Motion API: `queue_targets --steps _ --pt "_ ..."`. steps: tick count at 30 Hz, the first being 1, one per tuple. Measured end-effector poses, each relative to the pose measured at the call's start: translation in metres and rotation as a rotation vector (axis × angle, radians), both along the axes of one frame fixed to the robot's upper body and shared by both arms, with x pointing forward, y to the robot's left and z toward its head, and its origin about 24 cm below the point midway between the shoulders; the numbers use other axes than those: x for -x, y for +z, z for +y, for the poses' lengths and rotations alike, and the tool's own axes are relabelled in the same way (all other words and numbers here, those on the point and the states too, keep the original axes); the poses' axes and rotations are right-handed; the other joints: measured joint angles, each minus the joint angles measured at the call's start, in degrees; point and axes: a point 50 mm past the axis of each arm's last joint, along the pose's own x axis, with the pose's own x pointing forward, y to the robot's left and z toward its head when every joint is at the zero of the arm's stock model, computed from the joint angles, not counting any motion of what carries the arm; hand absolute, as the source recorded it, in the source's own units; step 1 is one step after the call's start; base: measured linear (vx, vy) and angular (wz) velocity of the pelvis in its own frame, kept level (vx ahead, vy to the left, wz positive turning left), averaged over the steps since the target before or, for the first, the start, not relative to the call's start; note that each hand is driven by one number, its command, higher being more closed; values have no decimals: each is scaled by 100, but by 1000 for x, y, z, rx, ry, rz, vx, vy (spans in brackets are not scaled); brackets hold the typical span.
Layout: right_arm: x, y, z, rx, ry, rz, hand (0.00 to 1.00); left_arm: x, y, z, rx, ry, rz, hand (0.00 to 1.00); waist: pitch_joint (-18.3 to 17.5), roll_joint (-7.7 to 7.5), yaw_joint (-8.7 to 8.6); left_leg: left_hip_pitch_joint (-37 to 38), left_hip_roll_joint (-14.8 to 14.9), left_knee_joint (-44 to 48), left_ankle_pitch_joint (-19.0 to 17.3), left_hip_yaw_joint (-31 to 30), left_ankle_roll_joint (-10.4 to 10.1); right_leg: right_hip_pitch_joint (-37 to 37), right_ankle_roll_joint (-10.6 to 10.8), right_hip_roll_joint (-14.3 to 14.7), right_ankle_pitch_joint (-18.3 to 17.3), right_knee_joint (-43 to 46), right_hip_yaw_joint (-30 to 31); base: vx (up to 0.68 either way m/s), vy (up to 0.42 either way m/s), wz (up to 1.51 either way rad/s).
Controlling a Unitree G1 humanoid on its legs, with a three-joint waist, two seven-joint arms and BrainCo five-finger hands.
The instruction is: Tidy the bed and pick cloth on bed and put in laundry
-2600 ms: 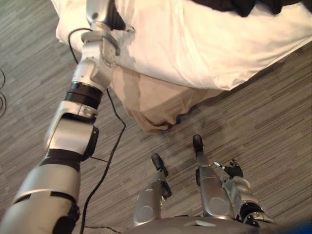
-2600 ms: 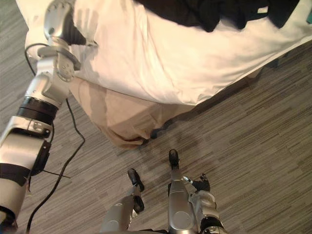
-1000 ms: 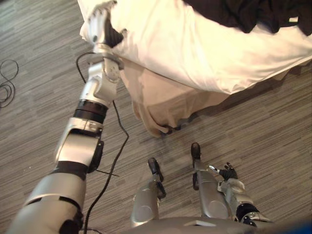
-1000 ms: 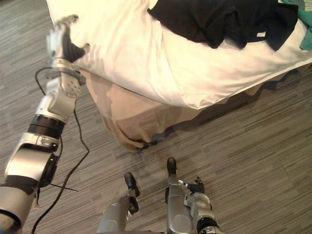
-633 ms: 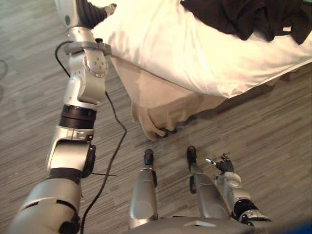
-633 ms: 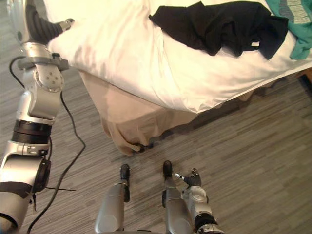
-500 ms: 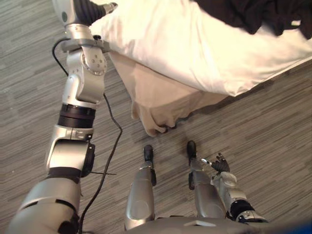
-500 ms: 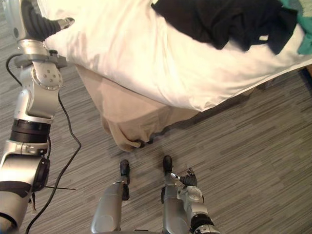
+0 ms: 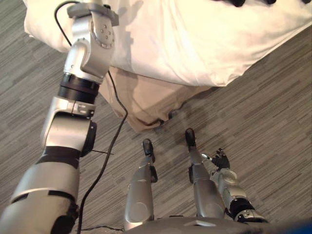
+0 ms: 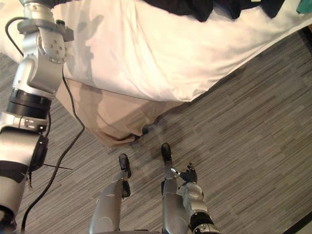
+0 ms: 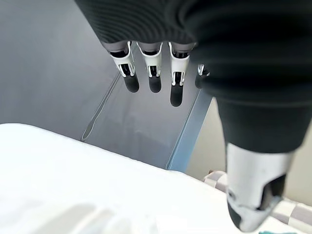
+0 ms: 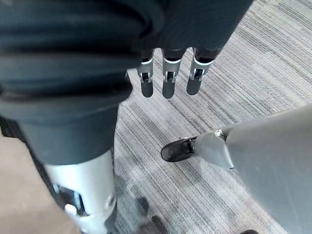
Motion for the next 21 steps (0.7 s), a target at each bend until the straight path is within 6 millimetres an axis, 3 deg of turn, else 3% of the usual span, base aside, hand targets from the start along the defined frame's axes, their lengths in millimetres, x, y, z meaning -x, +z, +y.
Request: queue_targets --steps 3,6,7,13,18,21 --pt "-2 2 0 -13 -12 -9 0 -2 7 2 9 3 21 0 9 -19 -1 -240 3 -24 92 -10 -6 -233 3 1 0 0 -5 -49 -36 10" --pt "-5 4 -2 -53 -54 -25 0 -12 -3 11 26 29 106 0 14 -28 -43 -392 51 -13 146 -19 -27 -358 35 25 35 1 -70 -3 -28 7" --pt "-5 4 -4 -72 -78 -31 0 -16 -6 18 64 22 146 100 15 -29 -65 -441 60 -2 146 -42 -27 -384 35 28 36 1 -91 11 -6 7" --pt "-14 9 -9 -110 -126 -62 0 -27 -22 53 211 29 280 100 20 -35 -117 -605 135 -6 180 -144 -19 -516 258 92 257 2 -136 1 12 4" --pt "-25 16 -8 -118 -102 -91 0 -32 -26 53 224 -14 351 100 19 -37 -195 -507 160 -38 217 -194 -1 -421 292 123 425 1 -138 -9 13 1" --pt "-22 13 -8 -122 -94 -74 0 -37 -32 49 239 -50 402 100 19 -38 -239 -222 158 -124 256 -264 -8 -137 292 126 424 -2 -153 -19 14 8"
